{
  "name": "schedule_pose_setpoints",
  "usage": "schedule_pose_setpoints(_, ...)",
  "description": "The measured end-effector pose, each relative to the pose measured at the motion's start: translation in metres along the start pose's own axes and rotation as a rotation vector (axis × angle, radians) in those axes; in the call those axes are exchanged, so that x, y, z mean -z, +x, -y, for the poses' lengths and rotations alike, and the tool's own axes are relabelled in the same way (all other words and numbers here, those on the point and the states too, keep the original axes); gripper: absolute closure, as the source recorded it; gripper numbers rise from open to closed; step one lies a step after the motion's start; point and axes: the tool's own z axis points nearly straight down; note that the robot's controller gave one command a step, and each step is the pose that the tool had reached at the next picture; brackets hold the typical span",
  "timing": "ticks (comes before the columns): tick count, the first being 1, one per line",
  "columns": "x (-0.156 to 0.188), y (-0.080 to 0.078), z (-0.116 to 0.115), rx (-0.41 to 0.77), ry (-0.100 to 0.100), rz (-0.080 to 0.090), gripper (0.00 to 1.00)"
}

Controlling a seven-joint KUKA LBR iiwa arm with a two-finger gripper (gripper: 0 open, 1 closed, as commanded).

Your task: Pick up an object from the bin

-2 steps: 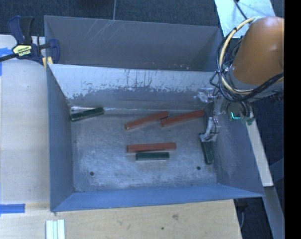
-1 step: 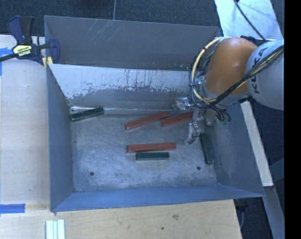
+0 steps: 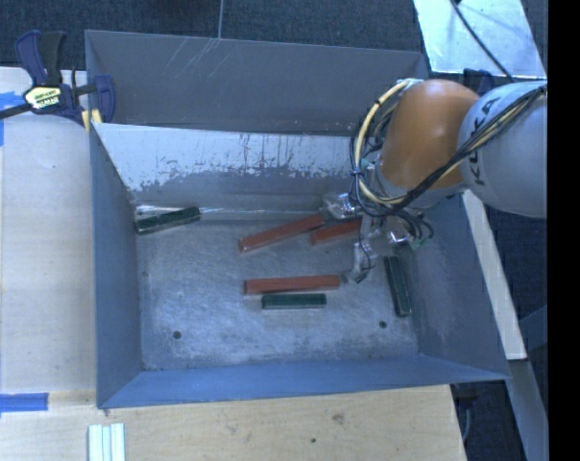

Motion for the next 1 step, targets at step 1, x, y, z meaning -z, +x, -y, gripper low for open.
schedule_pose_setpoints(1,0.0027,-0.0019,-0.0001,0.000,0.000,0.006,1.00)
